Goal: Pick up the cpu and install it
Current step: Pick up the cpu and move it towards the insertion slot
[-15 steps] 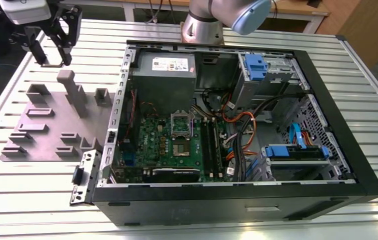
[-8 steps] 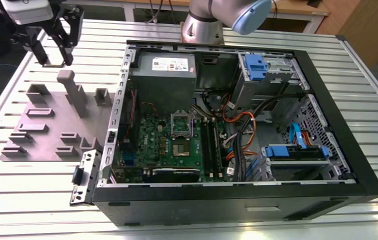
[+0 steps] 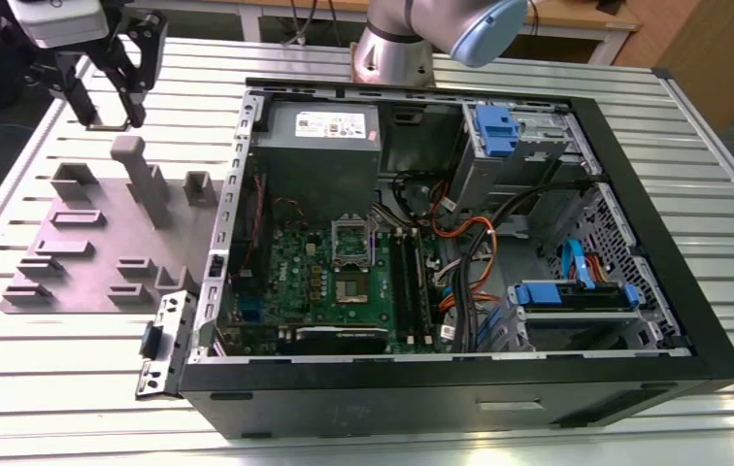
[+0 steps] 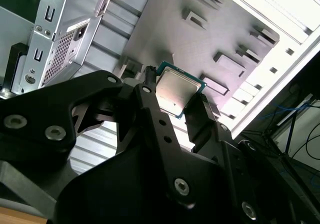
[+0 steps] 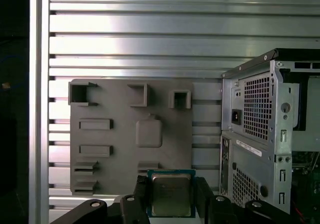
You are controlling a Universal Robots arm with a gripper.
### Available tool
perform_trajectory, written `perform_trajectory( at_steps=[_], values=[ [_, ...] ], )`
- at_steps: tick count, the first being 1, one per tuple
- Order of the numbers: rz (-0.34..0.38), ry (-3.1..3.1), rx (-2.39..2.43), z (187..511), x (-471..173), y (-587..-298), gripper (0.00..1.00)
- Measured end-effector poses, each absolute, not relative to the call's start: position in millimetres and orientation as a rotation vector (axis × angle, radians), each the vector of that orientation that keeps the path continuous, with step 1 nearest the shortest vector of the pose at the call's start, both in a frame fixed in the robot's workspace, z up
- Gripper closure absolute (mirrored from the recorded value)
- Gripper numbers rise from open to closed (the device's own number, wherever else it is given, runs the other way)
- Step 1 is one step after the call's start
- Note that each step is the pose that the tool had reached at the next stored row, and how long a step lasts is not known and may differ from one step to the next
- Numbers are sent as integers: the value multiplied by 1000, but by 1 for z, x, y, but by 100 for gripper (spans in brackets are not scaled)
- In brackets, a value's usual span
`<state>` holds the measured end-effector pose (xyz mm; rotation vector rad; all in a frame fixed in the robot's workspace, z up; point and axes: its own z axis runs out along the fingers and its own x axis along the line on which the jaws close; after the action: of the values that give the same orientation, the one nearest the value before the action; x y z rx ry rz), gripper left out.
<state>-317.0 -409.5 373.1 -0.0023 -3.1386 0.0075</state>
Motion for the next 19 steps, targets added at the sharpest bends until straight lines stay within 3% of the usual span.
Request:
perform_trajectory(
  at_steps=[19],
  values=[
    [7, -3139, -2, 373, -309, -410, 53]
  ],
)
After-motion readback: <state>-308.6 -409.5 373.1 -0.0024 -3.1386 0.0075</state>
